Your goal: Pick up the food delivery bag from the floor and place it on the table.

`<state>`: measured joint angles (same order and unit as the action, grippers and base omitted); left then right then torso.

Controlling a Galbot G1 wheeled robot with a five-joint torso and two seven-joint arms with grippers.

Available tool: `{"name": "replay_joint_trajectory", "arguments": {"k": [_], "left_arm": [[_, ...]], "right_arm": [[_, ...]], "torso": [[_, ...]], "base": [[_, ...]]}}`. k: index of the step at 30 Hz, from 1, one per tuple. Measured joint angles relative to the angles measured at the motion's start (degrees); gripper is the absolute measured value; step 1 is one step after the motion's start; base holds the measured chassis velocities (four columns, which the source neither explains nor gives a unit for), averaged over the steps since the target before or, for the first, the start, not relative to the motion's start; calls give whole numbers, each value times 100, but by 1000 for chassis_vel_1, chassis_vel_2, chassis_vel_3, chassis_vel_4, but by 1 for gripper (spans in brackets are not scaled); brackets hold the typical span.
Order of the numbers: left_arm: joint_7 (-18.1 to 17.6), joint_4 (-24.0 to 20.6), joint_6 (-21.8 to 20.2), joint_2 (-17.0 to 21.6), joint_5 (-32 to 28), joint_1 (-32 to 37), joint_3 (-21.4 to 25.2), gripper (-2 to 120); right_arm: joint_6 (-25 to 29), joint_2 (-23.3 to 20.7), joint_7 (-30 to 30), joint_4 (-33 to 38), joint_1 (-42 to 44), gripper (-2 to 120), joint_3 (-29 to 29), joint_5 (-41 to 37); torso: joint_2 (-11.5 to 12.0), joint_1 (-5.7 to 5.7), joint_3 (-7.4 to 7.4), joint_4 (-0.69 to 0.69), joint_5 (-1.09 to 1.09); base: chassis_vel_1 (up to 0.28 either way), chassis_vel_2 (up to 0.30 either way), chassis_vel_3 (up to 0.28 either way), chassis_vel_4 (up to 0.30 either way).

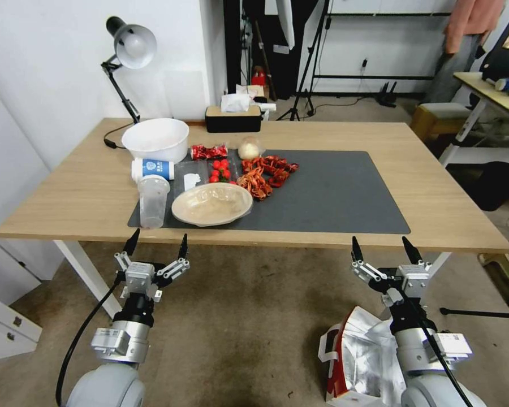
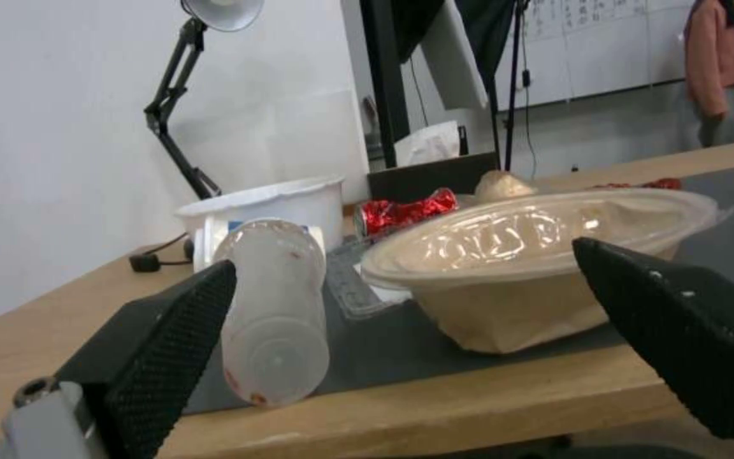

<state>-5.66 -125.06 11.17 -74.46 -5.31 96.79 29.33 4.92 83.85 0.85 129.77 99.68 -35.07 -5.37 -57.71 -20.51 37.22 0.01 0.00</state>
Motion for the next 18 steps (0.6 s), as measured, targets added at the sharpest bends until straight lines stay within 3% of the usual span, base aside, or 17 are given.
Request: {"name": "replay_joint_trajectory", "arguments": {"k": [18], "left_arm": [[41,-100,-20,-31,24,105,-11,99]], "right_arm": [[-25,-3,65,151,-22,100,-3,-105]], "torso": [[516,219,-299,0,0]], "base": [[0,0,0,0]]}}
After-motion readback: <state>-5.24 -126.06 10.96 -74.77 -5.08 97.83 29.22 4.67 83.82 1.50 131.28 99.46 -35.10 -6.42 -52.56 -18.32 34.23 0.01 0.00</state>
